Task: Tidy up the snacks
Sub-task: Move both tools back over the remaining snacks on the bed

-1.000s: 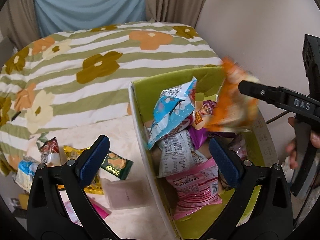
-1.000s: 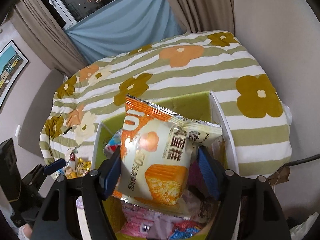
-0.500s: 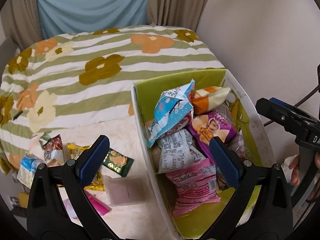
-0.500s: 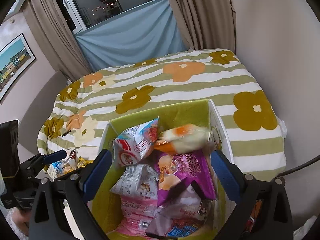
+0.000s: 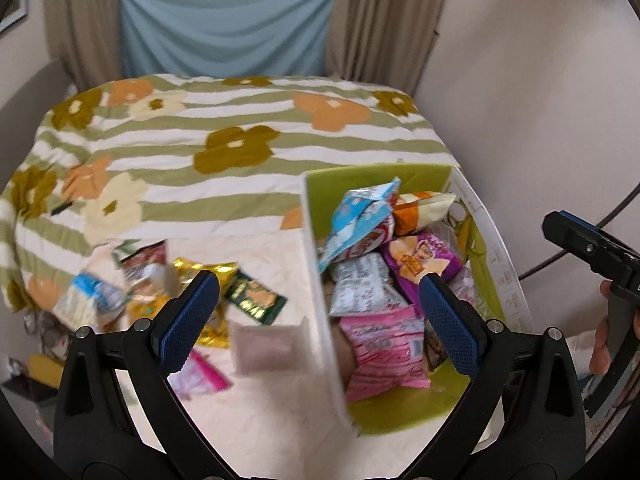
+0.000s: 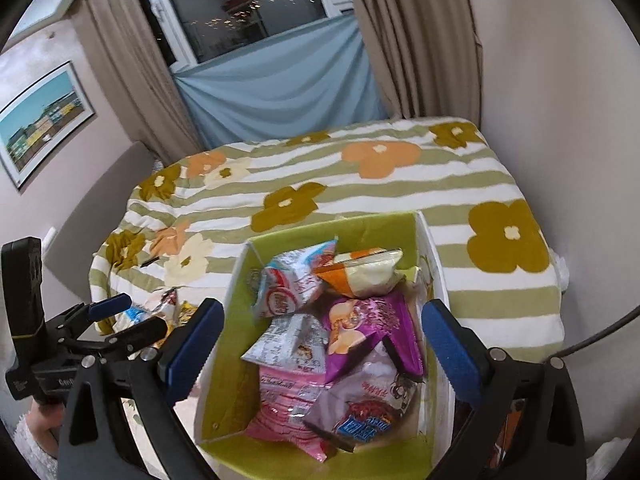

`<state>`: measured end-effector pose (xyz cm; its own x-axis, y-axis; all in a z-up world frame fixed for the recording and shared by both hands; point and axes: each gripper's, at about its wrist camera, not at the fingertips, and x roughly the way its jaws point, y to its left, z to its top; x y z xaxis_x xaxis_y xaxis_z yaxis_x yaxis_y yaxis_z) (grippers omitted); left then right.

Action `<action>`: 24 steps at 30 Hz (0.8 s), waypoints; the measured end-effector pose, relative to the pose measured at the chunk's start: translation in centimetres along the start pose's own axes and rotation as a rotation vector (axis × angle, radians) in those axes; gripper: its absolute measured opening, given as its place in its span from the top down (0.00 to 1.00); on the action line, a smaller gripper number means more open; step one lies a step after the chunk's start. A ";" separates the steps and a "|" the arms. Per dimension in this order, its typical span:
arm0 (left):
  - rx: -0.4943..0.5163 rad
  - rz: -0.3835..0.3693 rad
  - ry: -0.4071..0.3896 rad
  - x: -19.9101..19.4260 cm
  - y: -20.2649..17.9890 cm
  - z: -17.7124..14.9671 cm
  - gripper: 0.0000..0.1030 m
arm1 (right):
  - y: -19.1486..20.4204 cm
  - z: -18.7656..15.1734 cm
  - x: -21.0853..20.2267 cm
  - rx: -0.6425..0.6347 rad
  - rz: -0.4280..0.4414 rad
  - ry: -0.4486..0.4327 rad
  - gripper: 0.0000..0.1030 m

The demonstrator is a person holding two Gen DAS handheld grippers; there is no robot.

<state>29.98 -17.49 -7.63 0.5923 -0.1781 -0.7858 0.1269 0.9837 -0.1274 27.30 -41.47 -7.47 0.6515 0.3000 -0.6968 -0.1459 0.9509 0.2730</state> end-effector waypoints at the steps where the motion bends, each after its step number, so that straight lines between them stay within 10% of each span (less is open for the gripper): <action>1: -0.010 0.016 -0.005 -0.7 0.7 -0.4 0.04 | 0.6 -0.2 -0.4 -0.013 0.011 -0.009 0.04; 24: -0.154 0.172 0.017 -7.9 25.3 -6.7 0.04 | 19.2 -6.3 4.3 -0.099 0.187 0.036 0.04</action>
<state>23.17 8.96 -8.67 0.5807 -0.0084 -0.8141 -0.0987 0.9918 -0.0807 22.60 -21.45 -9.36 0.5793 0.4727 -0.6640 -0.3353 0.8807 0.3345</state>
